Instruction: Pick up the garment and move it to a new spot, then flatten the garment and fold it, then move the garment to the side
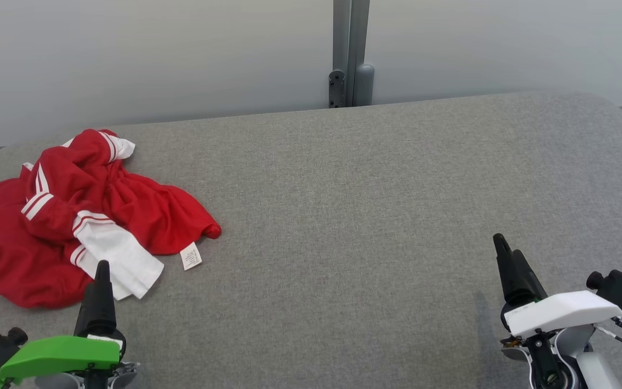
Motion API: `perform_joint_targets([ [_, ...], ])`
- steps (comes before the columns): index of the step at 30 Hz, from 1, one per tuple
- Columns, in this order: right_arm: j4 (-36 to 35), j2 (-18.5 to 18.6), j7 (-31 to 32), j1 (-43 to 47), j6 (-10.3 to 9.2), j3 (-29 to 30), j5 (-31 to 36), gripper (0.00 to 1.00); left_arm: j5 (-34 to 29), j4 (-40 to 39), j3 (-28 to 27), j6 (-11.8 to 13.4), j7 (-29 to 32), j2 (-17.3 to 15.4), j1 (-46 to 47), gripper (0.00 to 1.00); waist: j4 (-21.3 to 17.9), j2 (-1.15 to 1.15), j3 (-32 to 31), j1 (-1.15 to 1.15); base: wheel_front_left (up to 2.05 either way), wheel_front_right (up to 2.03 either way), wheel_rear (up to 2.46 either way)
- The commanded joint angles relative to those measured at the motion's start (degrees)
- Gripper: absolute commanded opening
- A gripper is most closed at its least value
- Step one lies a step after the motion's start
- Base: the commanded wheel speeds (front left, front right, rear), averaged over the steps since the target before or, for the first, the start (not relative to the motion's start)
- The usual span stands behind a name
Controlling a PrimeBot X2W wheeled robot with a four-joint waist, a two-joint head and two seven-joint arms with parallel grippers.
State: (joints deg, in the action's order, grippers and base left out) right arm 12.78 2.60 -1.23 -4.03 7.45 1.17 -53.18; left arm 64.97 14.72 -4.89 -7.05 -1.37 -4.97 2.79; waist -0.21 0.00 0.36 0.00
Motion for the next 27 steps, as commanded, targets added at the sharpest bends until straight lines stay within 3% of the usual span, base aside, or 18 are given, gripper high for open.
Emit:
perform_joint_targets([
  [1,-1.0,0.3,-0.8,-0.5,0.02,-0.3,2.7,1.0,-2.7,-1.1,-0.3,-0.1,-0.6,-0.2,0.3,1.0,0.0,0.0,0.0,0.0,0.0,0.0,0.0],
  [27,-1.5,0.2,-5.7,0.3,0.03,-1.2,25.4,1.0,-23.6,-3.0,0.5,-0.5,-5.5,-2.3,-1.6,1.0,-0.9,0.0,0.2,0.0,0.0,0.0,0.0],
])
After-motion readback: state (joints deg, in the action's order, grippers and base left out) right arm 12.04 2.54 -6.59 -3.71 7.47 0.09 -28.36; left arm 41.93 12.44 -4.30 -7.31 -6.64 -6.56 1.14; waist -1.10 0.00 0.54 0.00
